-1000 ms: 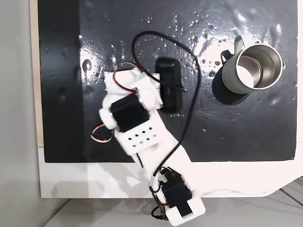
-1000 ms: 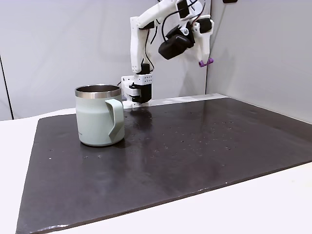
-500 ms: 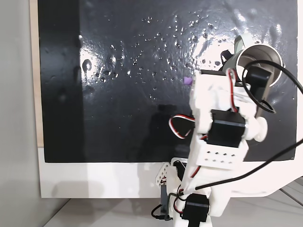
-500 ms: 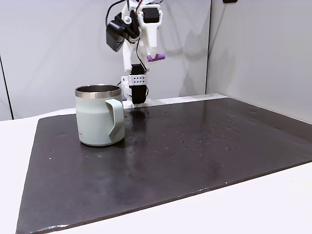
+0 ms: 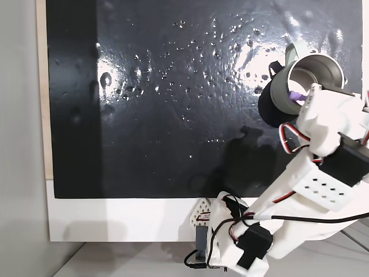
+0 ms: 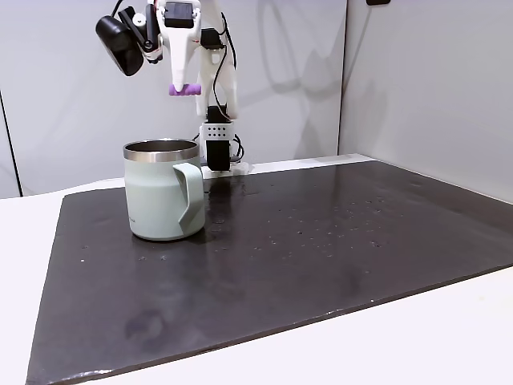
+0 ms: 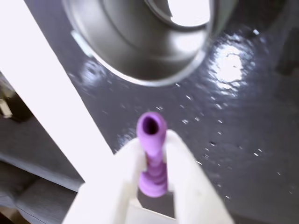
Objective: Grasp a pengrip and put it in the cup.
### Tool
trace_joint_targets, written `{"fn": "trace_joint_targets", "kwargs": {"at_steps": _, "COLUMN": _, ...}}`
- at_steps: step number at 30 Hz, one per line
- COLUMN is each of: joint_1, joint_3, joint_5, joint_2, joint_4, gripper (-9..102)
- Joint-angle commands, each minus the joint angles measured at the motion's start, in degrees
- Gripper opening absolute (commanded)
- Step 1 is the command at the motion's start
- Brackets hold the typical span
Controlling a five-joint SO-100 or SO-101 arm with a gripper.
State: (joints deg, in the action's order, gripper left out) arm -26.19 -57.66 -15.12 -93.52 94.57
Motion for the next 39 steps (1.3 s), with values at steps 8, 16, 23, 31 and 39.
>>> {"fn": "trace_joint_targets", "kwargs": {"at_steps": 8, "joint_1": -5.2, "joint_3": 21.0, "joint_5": -2.0, "joint_2": 13.5, "joint_4": 1.7, "gripper": 0}}
{"fn": "trace_joint_targets", "kwargs": {"at_steps": 16, "joint_1": -5.3, "joint_3": 21.7, "joint_5": -1.8, "joint_2": 14.6, "joint_4": 1.5, "gripper": 1}}
{"fn": "trace_joint_targets", "kwargs": {"at_steps": 23, "joint_1": -5.2, "joint_3": 22.1, "joint_5": 0.6, "joint_2": 14.5, "joint_4": 1.8, "gripper": 34}}
{"fn": "trace_joint_targets", "kwargs": {"at_steps": 31, "joint_1": -5.4, "joint_3": 23.1, "joint_5": 0.4, "joint_2": 14.2, "joint_4": 1.8, "gripper": 40}}
{"fn": "trace_joint_targets", "kwargs": {"at_steps": 39, "joint_1": -4.8, "joint_3": 22.5, "joint_5": 0.4, "joint_2": 12.8, "joint_4": 1.9, "gripper": 39}}
